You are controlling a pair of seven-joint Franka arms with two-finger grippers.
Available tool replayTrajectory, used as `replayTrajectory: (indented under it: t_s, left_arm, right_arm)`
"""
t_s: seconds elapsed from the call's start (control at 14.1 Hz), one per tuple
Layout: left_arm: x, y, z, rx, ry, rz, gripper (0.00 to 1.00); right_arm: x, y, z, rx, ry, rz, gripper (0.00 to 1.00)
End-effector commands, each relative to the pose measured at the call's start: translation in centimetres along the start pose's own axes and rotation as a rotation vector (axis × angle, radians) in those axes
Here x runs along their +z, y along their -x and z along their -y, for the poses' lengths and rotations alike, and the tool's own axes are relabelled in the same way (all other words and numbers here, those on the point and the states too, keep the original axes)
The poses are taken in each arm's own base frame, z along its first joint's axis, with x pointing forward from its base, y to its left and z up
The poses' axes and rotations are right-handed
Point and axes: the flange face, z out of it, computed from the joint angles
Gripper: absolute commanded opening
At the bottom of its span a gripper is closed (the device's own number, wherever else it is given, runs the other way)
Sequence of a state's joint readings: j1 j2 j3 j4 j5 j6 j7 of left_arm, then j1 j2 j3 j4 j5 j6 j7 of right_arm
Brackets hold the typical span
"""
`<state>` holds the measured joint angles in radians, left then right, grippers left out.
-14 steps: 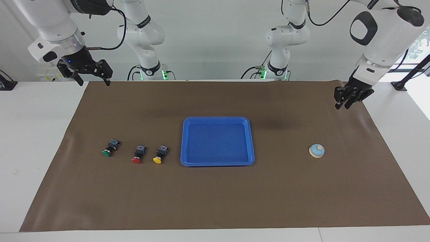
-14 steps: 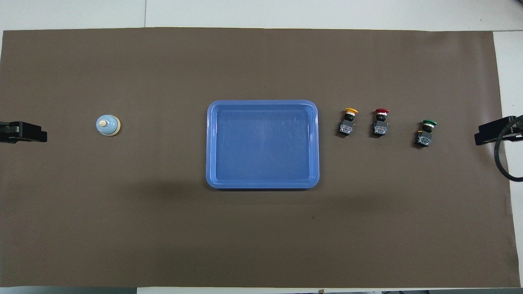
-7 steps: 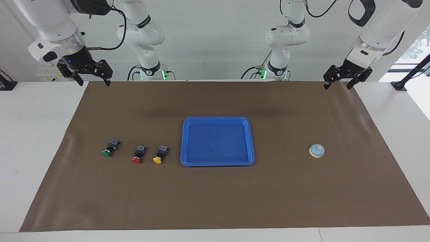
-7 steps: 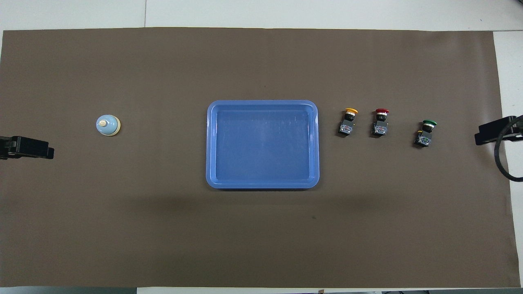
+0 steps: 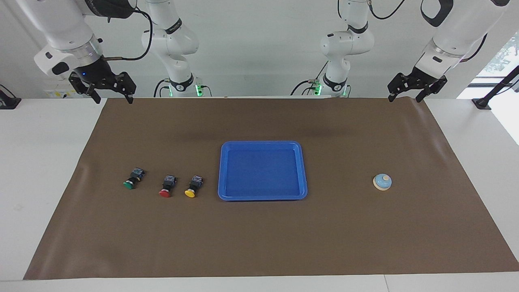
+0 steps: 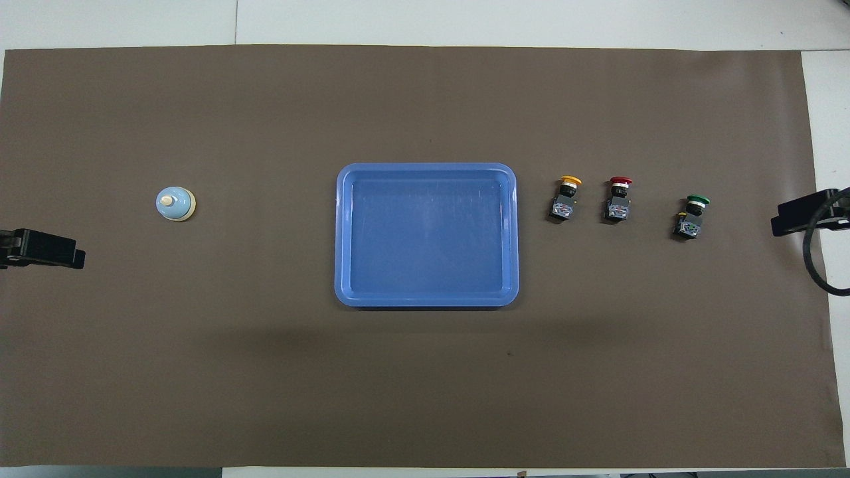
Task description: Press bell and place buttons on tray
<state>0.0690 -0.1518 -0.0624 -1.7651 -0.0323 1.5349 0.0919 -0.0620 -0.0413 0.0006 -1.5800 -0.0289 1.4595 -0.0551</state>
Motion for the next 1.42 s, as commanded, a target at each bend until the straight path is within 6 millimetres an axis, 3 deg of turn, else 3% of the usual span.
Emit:
replayTrajectory:
  t_s: [0.0,0.57,0.99,1.35]
  left_arm:
    - [-0.2,-0.1,-0.3,-0.001,-0.008,0.016,1.0]
    - [-0.5,0.3,0.0,-0.007,-0.009,0.004,1.0]
    - [-4.7,3.4,-0.3,-0.012,-0.02,-0.08,1.0]
    - [-5.8,4.2,-0.6,-0.008,-0.024,-0.104,1.0]
  right_arm:
    - [-0.1,0.4,-0.3,-0.019,0.011,0.003,1.0]
    - [-0.1,0.4,-0.3,-0.019,0.011,0.003,1.0]
    - [-0.1,0.4,-0.3,-0.019,0.011,0.003,1.0]
    - [-0.1,0.4,-0.2,-0.02,0.011,0.003,1.0]
